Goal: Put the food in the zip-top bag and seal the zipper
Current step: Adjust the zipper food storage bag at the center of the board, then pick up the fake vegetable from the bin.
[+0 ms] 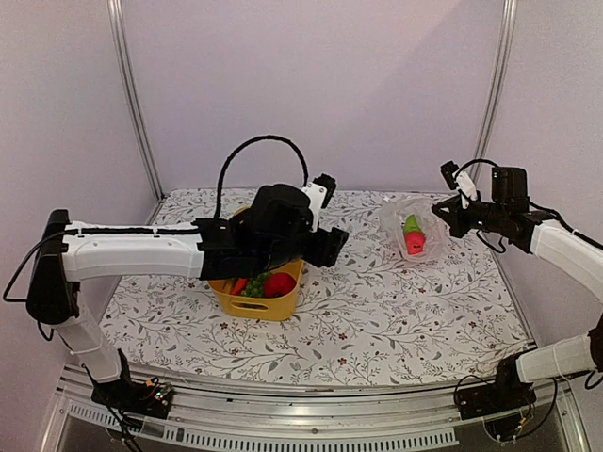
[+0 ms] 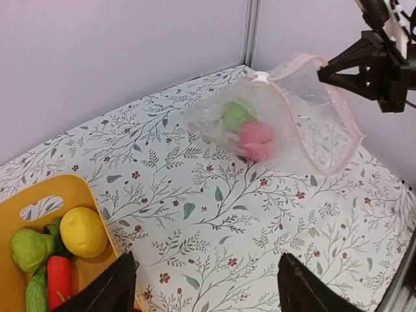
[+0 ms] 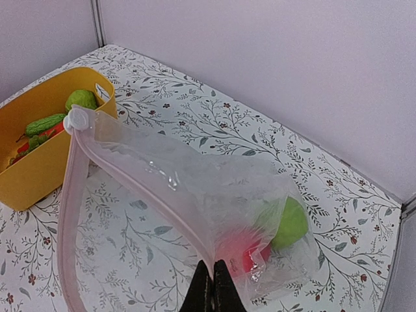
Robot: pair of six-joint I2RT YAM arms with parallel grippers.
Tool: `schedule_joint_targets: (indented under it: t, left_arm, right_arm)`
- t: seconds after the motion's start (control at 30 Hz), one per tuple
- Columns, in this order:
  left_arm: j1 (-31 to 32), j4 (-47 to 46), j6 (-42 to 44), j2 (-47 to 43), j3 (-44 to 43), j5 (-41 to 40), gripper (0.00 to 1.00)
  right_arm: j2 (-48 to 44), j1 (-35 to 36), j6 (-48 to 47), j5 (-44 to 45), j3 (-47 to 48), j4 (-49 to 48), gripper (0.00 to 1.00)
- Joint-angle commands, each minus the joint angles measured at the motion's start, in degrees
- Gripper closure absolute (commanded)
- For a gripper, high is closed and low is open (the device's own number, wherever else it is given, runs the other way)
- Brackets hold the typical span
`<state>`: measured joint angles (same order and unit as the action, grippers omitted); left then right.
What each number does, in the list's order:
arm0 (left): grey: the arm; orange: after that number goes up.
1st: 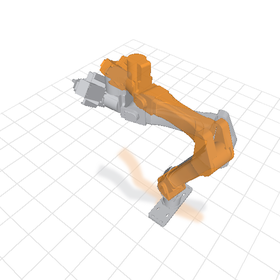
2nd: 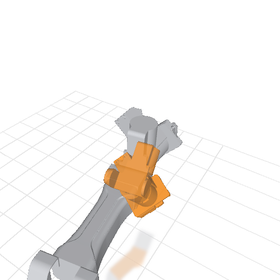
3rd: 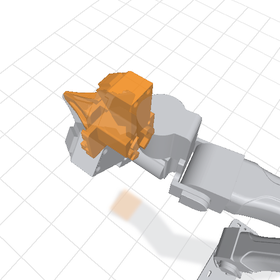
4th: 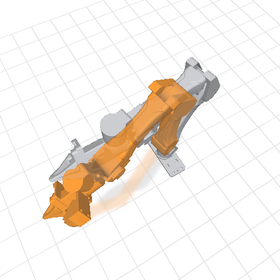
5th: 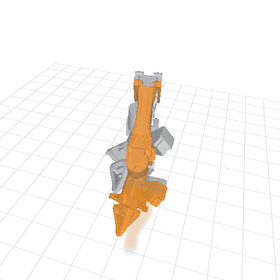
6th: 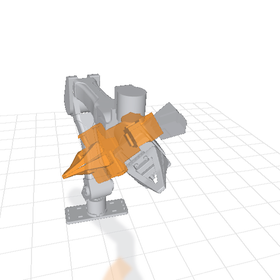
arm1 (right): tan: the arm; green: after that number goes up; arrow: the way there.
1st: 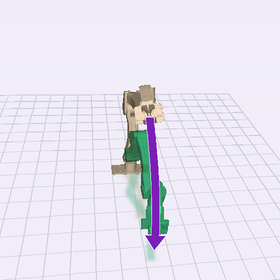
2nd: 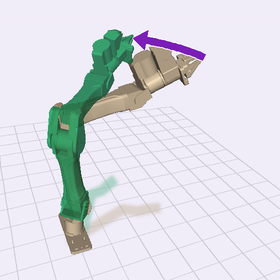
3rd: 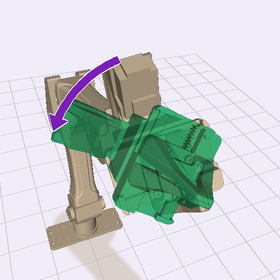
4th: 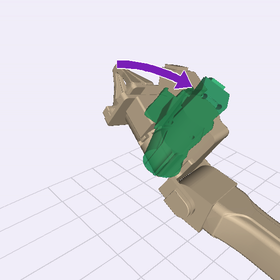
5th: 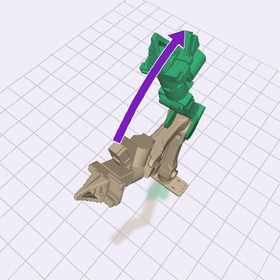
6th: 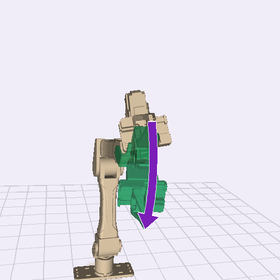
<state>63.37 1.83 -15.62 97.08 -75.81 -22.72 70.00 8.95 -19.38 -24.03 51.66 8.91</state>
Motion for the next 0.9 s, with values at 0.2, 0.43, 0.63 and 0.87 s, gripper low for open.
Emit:
schedule_joint_targets:
  t: [0.2, 0.43, 0.63, 0.87]
  left_arm:
    - [-8.5, 15.6, -5.0, -4.0, 5.9, -4.6, 0.26]
    - [-18.6, 21.3, -2.7, -1.9, 2.1, 2.5, 0.27]
    - [-24.8, 24.5, 1.2, 4.8, -4.4, 10.5, 0.23]
    - [-26.1, 26.9, 2.3, 16.1, -14.1, 16.5, 0.16]
  right_arm:
    - [1.2, -0.2, -0.7, 0.7, -0.3, -0.4, 1.0]
    - [1.6, -0.2, -1.0, 0.9, -0.3, -0.4, 1.0]
    - [1.9, -0.2, -1.3, 0.9, -0.3, -0.3, 1.0]
    - [2.3, -0.4, -1.5, 0.7, -0.4, -0.3, 1.0]
